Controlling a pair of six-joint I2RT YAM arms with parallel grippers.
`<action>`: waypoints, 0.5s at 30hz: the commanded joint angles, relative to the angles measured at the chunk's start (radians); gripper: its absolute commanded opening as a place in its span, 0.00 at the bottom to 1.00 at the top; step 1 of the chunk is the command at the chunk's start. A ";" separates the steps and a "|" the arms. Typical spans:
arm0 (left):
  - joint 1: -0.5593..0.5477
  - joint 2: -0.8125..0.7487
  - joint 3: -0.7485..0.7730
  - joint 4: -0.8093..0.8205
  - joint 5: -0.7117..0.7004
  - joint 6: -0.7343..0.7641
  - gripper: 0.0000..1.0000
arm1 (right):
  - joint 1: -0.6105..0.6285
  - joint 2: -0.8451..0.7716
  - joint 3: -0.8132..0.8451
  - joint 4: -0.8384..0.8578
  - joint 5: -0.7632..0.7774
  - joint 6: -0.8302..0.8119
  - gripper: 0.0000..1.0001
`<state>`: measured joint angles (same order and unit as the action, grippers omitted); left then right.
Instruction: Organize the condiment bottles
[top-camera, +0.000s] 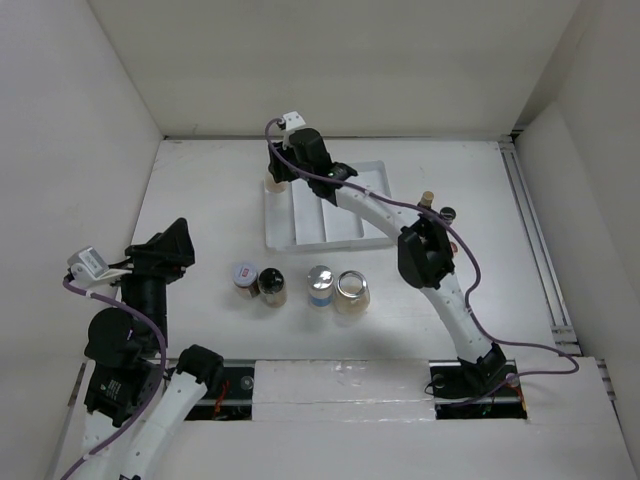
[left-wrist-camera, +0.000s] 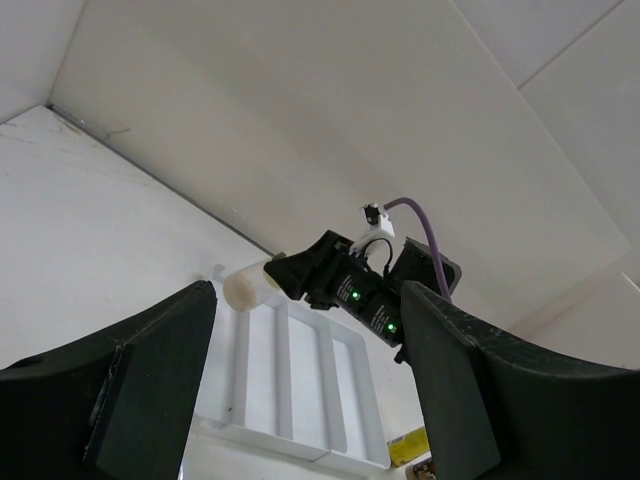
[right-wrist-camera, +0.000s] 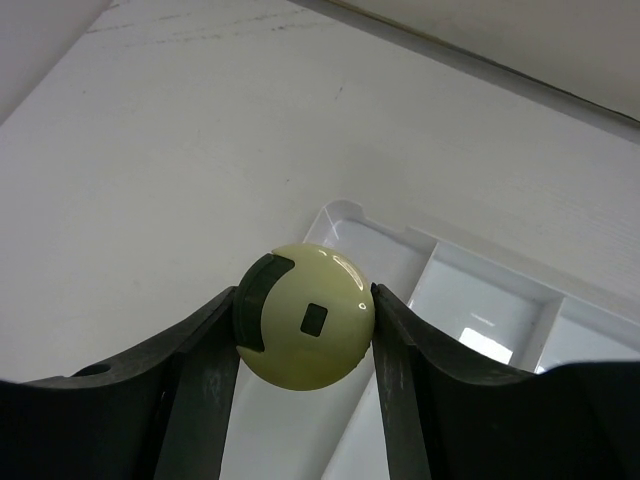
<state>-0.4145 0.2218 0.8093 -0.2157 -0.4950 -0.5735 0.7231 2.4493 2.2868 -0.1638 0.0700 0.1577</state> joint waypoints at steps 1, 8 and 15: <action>0.003 0.016 -0.005 0.049 0.024 0.017 0.71 | 0.007 0.020 -0.001 0.076 0.020 0.013 0.39; 0.003 0.016 -0.005 0.049 0.024 0.026 0.71 | 0.007 0.062 0.049 0.066 0.040 0.013 0.42; 0.003 0.016 -0.005 0.049 0.024 0.026 0.71 | 0.016 0.048 0.040 0.066 0.027 0.013 0.63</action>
<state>-0.4145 0.2214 0.8093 -0.2134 -0.4808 -0.5652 0.7250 2.5351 2.2902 -0.1471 0.1020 0.1623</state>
